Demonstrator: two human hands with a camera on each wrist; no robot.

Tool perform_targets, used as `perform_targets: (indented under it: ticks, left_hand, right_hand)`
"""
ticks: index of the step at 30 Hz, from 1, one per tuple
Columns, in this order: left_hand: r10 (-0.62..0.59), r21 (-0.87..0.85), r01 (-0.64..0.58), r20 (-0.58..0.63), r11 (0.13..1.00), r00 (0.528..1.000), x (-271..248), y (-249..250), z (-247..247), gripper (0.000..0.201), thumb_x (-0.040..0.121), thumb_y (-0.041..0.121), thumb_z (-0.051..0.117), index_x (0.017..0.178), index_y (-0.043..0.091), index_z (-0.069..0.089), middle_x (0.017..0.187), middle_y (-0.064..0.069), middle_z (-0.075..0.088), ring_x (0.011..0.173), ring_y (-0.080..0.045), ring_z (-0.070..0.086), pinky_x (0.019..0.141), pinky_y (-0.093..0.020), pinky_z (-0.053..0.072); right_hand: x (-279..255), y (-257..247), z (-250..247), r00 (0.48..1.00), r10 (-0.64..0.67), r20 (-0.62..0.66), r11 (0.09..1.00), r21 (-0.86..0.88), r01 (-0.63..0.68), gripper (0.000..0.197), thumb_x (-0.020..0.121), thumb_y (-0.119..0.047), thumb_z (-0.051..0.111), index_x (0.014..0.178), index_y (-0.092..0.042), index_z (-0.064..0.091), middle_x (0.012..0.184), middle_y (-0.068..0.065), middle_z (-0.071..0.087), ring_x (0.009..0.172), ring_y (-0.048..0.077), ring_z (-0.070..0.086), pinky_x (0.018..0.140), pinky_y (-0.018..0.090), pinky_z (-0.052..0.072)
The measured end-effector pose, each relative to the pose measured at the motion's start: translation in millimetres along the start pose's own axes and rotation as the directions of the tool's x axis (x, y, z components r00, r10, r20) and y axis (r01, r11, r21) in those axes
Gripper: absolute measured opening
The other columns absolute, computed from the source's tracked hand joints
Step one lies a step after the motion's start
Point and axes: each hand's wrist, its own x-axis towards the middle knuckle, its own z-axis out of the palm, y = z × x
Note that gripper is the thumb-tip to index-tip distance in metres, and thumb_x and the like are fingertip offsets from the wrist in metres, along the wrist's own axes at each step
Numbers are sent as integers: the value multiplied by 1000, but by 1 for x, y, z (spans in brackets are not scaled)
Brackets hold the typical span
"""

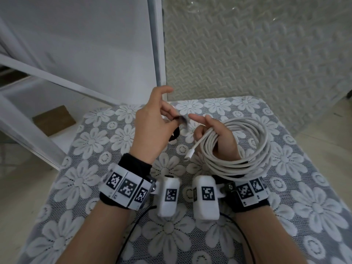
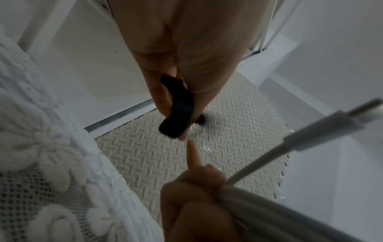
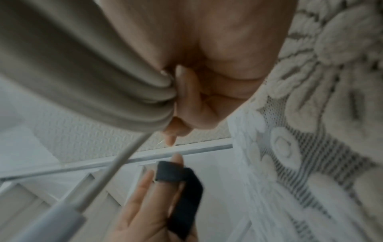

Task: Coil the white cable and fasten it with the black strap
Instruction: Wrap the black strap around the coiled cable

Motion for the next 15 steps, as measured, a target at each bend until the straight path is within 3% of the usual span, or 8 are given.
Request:
perform_targets:
  ticks: [3, 6, 8, 9, 10, 12, 14, 15]
  left_hand:
    - [-17, -31, 18, 40, 999, 999, 0, 2, 5, 41, 65, 12, 83, 98, 20, 60, 70, 10, 66, 71, 1, 62, 66, -9, 45]
    - [-38, -78, 47, 119, 996, 992, -4, 6, 10, 23, 64, 10, 84, 72, 20, 65, 67, 9, 67, 64, -3, 63, 61, -15, 50]
    - [-77, -124, 96, 154, 988, 985, -6, 7, 11, 20, 64, 11, 85, 68, 17, 66, 62, 10, 67, 58, -3, 63, 59, -16, 52]
    - [-105, -159, 133, 169, 978, 980, -6, 7, 10, 19, 66, 12, 84, 67, 17, 65, 60, 11, 68, 58, -4, 65, 60, -18, 53]
    - [-134, -201, 171, 187, 964, 973, -6, 6, 9, 19, 67, 13, 83, 67, 17, 65, 61, 9, 69, 61, -10, 68, 63, -24, 56]
    - [-182, -289, 248, 235, 925, 955, -4, 6, 7, 18, 71, 14, 81, 68, 15, 63, 70, -7, 72, 67, -27, 72, 67, -40, 59]
    - [-226, -357, 318, 276, 878, 934, -3, 5, 6, 17, 74, 12, 78, 72, 9, 61, 77, -19, 72, 71, -33, 72, 69, -44, 59]
    - [-247, -369, 345, 286, 863, 926, -3, 4, 7, 17, 75, 11, 76, 73, 7, 59, 78, -20, 72, 71, -32, 72, 70, -43, 59]
  right_hand:
    - [2, 3, 1, 1000, 12, 11, 1000, 5, -12, 42, 92, -30, 37, 87, -18, 77, 48, 2, 57, 37, 11, 47, 41, 19, 36]
    - [2, 4, 10, 999, 20, -30, 998, -55, -21, 47, 97, -23, 32, 85, -18, 76, 55, 3, 65, 51, 12, 62, 56, 23, 49]
    - [-1, 4, 13, 998, 28, -63, 999, 29, -26, 29, 95, -19, 42, 88, -11, 69, 61, 2, 69, 57, 11, 67, 58, 24, 56]
    - [-4, 5, 8, 997, -44, -57, 999, 26, 46, 19, 93, -20, 48, 94, -10, 64, 65, -2, 70, 60, 8, 68, 60, 22, 56]
    - [-6, 5, 5, 996, -77, -36, 997, -12, 76, 21, 90, -26, 55, 104, -11, 59, 72, -8, 70, 66, 3, 68, 65, 20, 56]
    - [-10, 5, -3, 996, 10, 94, 1000, -21, -8, 49, 79, -34, 64, 120, -15, 46, 91, -16, 62, 80, -9, 63, 75, 13, 50]
    - [-6, 12, -10, 999, -14, 47, 999, 34, 12, 47, 78, -29, 62, 121, -15, 48, 92, -12, 62, 81, -8, 62, 76, 15, 49]
    - [-3, 14, -6, 995, -92, -41, 996, 16, 93, 42, 81, -26, 61, 120, -11, 53, 92, -5, 64, 80, -2, 64, 74, 20, 52]
